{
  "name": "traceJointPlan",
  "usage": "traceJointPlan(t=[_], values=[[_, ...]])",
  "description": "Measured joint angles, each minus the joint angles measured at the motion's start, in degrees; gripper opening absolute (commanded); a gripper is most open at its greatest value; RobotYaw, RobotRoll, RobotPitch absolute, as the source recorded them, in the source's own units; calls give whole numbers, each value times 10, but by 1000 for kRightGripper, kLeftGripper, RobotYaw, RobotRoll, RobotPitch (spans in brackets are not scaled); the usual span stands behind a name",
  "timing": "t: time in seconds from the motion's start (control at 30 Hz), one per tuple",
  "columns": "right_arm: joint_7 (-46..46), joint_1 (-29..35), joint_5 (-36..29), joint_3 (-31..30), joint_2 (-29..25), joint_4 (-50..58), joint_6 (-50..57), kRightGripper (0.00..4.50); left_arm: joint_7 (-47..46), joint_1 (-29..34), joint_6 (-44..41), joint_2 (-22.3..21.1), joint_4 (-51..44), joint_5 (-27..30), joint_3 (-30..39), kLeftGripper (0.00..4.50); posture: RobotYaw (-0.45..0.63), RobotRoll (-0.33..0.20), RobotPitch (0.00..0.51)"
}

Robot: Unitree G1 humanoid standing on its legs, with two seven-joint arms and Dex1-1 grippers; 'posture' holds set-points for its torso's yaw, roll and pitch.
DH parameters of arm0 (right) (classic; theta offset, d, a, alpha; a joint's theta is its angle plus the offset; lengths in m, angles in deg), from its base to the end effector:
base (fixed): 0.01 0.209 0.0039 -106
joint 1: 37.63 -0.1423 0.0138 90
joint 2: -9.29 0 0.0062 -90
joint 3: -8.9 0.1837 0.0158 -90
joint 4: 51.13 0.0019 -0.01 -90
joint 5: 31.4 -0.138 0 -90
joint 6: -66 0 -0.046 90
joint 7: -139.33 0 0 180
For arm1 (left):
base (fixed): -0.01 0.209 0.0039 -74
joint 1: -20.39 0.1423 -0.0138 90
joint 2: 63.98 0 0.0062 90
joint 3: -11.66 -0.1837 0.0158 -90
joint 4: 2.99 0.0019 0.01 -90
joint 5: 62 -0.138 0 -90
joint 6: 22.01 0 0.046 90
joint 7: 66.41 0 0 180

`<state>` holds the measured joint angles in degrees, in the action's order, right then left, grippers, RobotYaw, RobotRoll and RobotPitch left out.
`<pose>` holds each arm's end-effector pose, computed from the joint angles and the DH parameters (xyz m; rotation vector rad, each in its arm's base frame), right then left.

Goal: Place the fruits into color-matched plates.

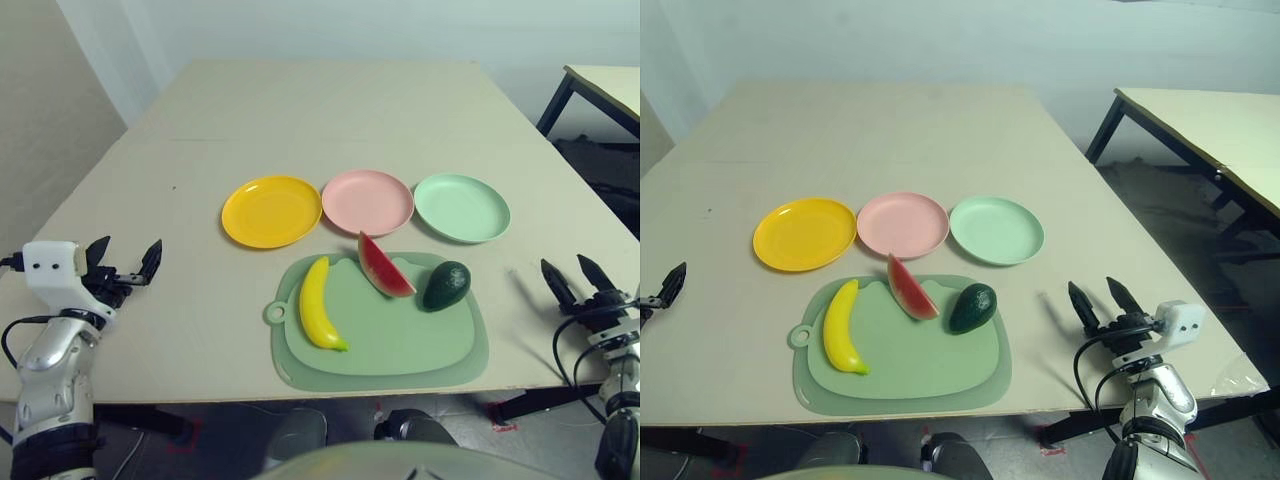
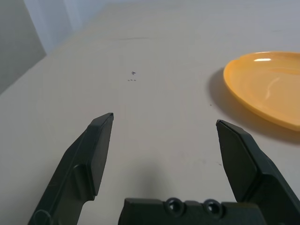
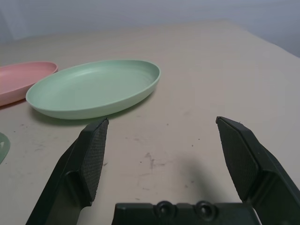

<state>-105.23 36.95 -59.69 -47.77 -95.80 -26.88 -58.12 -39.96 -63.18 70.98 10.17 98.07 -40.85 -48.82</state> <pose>0.1625 -0.3692 0.0127 0.0547 -0.1115 0.1902 0.1483 0.3538 0.0808 0.1713 0.0364 0.1020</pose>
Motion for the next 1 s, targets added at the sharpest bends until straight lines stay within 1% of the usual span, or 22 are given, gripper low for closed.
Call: traceJointPlan(t=[0.07,0.23,0.33,0.43,0.47,0.6,0.7,0.77,0.87,0.93,1.0], values=[[0,-1,0,0,-7,0,1,4500,-7,2,0,11,-3,9,8,4474,214,0,0],[4,-5,0,0,-11,0,8,4500,-9,2,-3,17,-28,22,11,4474,191,0,0],[6,-12,0,0,-14,1,14,4500,12,-1,-4,20,-48,39,8,4474,169,0,0],[3,-10,-5,2,-20,3,31,4500,53,-2,-6,19,-66,57,-6,4474,144,0,0],[-2,-2,-9,5,-20,10,39,4500,82,-2,-9,11,-70,61,-19,4474,138,0,0],[-24,37,-23,15,-25,35,66,4500,195,3,-14,-45,-74,61,-64,4474,105,0,0],[-61,80,-27,12,-33,88,83,4500,295,13,-9,-86,-104,62,-109,4474,68,0,0],[-84,102,-27,8,-42,120,93,4500,355,19,10,-102,-129,60,-142,4474,56,0,0],[-109,120,-29,6,-60,157,111,4500,409,20,52,-109,-138,53,-165,4474,34,0,0],[-130,129,-40,6,-65,196,128,4500,445,13,91,-112,-133,52,-169,4474,25,0,0],[-145,132,-48,5,-73,228,143,4500,470,1,110,-113,-133,57,-170,4474,26,0,0]])
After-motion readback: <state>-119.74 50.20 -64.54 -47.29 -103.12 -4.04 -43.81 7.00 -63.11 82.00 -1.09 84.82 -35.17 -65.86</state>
